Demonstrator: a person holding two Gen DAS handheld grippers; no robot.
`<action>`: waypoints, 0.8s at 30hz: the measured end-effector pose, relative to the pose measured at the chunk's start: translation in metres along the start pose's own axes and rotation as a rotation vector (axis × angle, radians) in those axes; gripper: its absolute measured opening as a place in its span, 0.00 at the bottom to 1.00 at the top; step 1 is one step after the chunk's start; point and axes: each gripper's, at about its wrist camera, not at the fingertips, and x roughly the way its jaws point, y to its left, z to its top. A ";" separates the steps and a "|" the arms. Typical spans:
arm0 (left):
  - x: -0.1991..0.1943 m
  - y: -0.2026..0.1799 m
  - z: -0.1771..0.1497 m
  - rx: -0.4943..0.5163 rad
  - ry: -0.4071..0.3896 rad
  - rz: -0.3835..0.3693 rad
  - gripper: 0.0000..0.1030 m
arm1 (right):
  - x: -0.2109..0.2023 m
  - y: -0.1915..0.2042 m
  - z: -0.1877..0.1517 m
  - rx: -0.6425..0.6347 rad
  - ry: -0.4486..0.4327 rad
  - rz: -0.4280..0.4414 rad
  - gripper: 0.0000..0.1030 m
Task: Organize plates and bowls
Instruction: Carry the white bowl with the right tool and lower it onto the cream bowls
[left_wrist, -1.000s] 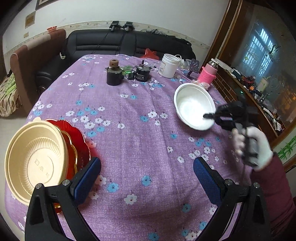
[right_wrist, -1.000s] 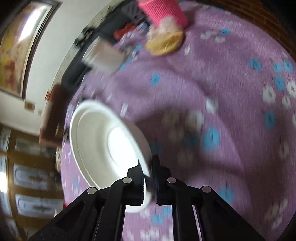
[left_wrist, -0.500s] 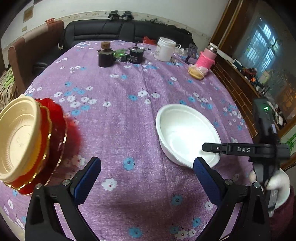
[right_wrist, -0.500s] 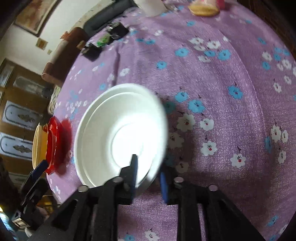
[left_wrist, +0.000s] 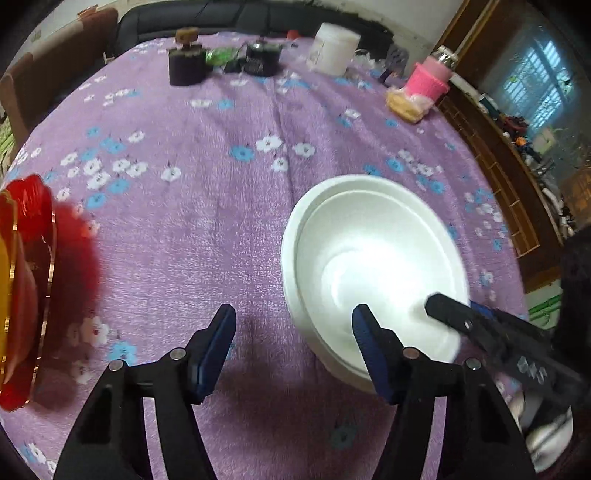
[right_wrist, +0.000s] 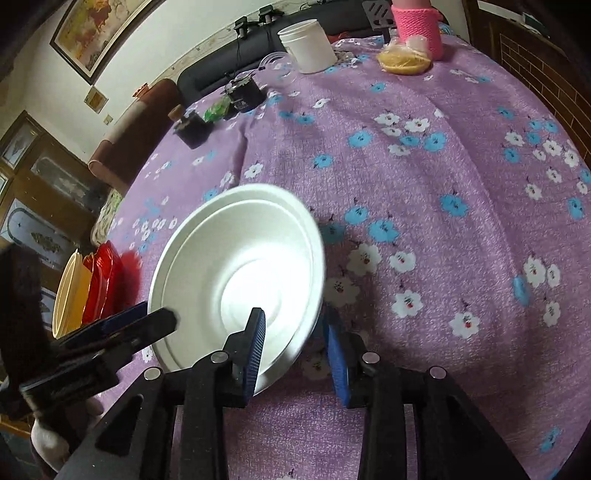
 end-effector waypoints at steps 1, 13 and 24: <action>0.003 -0.003 0.000 0.004 0.004 0.000 0.63 | 0.001 0.001 -0.002 -0.002 -0.001 -0.001 0.31; -0.032 -0.010 -0.016 0.067 -0.086 -0.031 0.16 | -0.019 0.027 -0.011 -0.093 -0.050 -0.018 0.18; -0.136 0.055 -0.033 0.002 -0.278 0.065 0.17 | -0.048 0.133 -0.006 -0.251 -0.103 0.088 0.19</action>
